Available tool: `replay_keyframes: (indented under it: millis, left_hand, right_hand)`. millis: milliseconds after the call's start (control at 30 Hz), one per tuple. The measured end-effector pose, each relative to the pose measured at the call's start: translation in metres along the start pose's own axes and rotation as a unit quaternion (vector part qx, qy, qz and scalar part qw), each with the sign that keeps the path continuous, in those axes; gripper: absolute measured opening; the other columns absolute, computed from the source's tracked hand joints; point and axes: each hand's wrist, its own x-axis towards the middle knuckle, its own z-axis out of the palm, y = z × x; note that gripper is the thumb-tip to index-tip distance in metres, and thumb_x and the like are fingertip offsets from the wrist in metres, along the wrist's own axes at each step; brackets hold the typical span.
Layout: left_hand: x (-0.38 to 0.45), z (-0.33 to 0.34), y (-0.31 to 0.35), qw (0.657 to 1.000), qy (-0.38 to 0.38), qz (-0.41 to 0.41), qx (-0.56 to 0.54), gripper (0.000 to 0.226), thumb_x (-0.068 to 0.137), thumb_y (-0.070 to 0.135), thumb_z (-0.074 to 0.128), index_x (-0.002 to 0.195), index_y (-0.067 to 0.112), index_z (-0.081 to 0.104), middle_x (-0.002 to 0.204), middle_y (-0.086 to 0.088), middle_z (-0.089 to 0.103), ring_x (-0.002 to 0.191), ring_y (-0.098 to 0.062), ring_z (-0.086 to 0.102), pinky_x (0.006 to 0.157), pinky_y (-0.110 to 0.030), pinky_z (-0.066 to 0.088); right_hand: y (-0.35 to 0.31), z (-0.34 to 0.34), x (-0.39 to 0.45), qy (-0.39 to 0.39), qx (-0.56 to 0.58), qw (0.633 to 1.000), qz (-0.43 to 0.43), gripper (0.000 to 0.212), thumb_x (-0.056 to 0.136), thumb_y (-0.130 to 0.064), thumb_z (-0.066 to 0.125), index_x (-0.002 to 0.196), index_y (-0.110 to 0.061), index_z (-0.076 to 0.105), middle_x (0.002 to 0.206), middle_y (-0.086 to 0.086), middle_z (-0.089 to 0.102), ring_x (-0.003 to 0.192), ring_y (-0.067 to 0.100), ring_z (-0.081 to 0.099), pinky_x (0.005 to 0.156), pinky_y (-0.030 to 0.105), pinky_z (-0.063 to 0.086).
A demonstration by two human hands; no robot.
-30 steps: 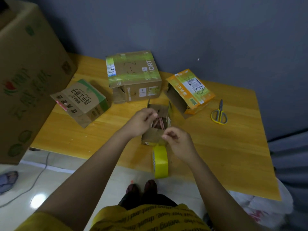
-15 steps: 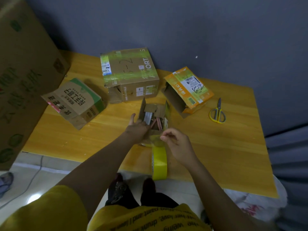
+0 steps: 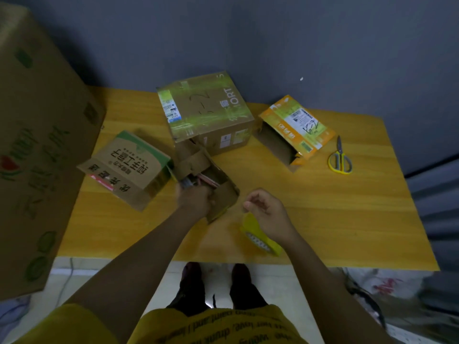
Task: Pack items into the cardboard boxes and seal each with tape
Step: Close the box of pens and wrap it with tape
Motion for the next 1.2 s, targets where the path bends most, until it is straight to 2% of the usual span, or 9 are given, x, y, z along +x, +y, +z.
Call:
replay_keyframes:
  millis: [167,300,433,533,633,733,967,1067,1200]
  left_hand:
    - [0.003,-0.004,-0.021,0.999,-0.005,0.024,-0.045,0.027,0.101,0.030,0.044,0.114,0.022,0.066,0.113,0.001,0.064,0.095,-0.018,0.052,0.075,-0.028,0.028]
    - [0.013,-0.006,-0.022,0.998,0.007,0.057,0.000,0.025,0.096,0.024,0.046,0.074,0.028,0.056,0.083,0.005,0.060,0.087,-0.018,0.049,0.070,-0.028,0.029]
    - [0.024,-0.014,-0.017,0.997,-0.024,0.078,-0.004,0.019,0.094,0.026,0.051,0.085,0.016,0.065,0.080,-0.003,0.062,0.076,-0.023,0.058,0.069,-0.034,0.046]
    - [0.033,-0.013,-0.018,0.996,-0.058,0.052,-0.052,0.029,0.094,0.020,0.052,0.065,0.017,0.049,0.065,-0.003,0.047,0.061,-0.020,0.046,0.058,-0.032,0.041]
    - [0.039,-0.007,-0.026,0.986,-0.090,0.063,-0.124,0.015,0.094,0.018,0.047,0.087,0.021,0.060,0.078,-0.004,0.054,0.062,-0.019,0.047,0.051,-0.028,0.035]
    - [0.045,-0.003,-0.035,0.981,-0.107,0.078,-0.145,0.025,0.094,0.023,0.050,0.117,0.028,0.059,0.106,-0.004,0.062,0.077,-0.020,0.055,0.057,-0.028,0.041]
    - [0.042,0.001,-0.034,0.973,-0.170,0.090,-0.125,0.016,0.097,0.011,0.043,0.113,0.010,0.044,0.099,-0.010,0.047,0.073,-0.020,0.045,0.056,-0.028,0.031]
    - [0.041,0.002,-0.032,0.968,-0.172,0.114,-0.141,0.023,0.096,0.003,0.039,0.118,0.009,0.043,0.113,-0.017,0.048,0.093,-0.031,0.050,0.064,-0.028,0.031]
    - [0.033,-0.007,-0.031,0.966,-0.170,0.129,-0.148,0.036,0.100,0.006,0.038,0.133,0.019,0.043,0.130,-0.009,0.050,0.092,-0.027,0.052,0.064,-0.034,0.037]
  right_hand:
    - [-0.008,0.030,0.023,-0.004,-0.037,0.999,0.017,0.013,0.095,-0.015,0.059,0.084,-0.021,0.057,0.084,0.008,0.061,0.083,0.025,0.061,0.080,0.046,0.050]
    - [-0.006,0.040,0.028,0.007,-0.047,0.998,0.040,0.014,0.095,-0.015,0.059,0.082,-0.021,0.057,0.081,0.011,0.061,0.080,0.028,0.060,0.078,0.050,0.051]
    - [-0.006,0.039,0.028,0.027,-0.028,0.998,0.047,0.017,0.094,-0.011,0.059,0.080,-0.020,0.058,0.075,0.007,0.062,0.073,0.023,0.061,0.076,0.049,0.052]
    - [-0.007,0.038,0.032,0.032,-0.025,0.998,0.049,0.016,0.094,-0.013,0.060,0.081,-0.022,0.058,0.081,0.015,0.061,0.078,0.030,0.060,0.076,0.050,0.050]
    - [-0.009,0.034,0.036,0.028,-0.034,0.998,0.050,0.014,0.094,-0.014,0.060,0.082,-0.022,0.058,0.082,0.013,0.062,0.079,0.028,0.061,0.075,0.045,0.051]
    - [-0.008,0.030,0.039,0.028,-0.022,0.998,0.061,0.014,0.094,-0.012,0.059,0.083,-0.020,0.059,0.077,0.004,0.062,0.072,0.017,0.060,0.071,0.038,0.051]
    - [-0.002,0.029,0.035,0.025,-0.002,0.997,0.070,0.011,0.094,-0.010,0.059,0.085,-0.015,0.059,0.076,0.001,0.063,0.072,0.015,0.060,0.072,0.036,0.051]
    - [0.001,0.027,0.030,0.033,0.002,0.997,0.065,0.013,0.094,-0.008,0.059,0.084,-0.016,0.059,0.077,0.004,0.064,0.073,0.018,0.060,0.073,0.039,0.051]
    - [0.002,0.029,0.023,0.012,-0.001,0.998,0.069,0.011,0.094,-0.011,0.058,0.084,-0.015,0.059,0.081,0.010,0.065,0.077,0.029,0.060,0.073,0.041,0.051]
